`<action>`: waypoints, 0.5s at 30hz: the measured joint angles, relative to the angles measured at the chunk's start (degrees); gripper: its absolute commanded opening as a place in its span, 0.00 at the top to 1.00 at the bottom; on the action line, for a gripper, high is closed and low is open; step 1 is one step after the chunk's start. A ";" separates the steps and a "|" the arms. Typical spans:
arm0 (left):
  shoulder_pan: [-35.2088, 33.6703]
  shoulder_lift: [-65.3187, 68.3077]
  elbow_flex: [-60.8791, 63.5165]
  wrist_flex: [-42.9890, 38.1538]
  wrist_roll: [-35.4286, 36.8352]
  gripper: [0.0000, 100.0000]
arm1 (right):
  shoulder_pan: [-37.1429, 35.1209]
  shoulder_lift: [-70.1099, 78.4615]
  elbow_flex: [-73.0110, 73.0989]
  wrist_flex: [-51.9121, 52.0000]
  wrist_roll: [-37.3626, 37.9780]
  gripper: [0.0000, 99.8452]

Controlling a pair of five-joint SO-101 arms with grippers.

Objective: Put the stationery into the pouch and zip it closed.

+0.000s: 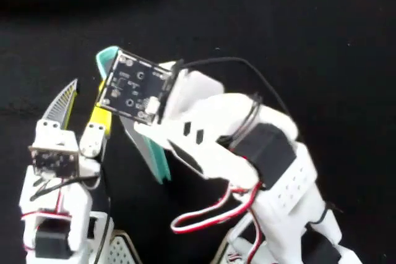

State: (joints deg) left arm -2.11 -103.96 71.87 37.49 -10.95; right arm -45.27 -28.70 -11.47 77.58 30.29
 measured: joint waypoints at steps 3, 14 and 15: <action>0.00 -0.18 1.76 -2.73 0.00 0.82 | -0.26 0.00 -2.29 2.29 0.00 0.99; 4.84 0.00 1.05 2.90 0.00 0.82 | -1.58 0.00 -7.82 5.36 0.00 0.99; 4.22 0.00 -0.62 5.36 0.00 0.82 | -1.58 0.00 -7.82 5.36 0.00 0.99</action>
State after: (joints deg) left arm 2.11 -103.96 71.25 42.86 -10.95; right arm -46.86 -28.70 -19.30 82.95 30.29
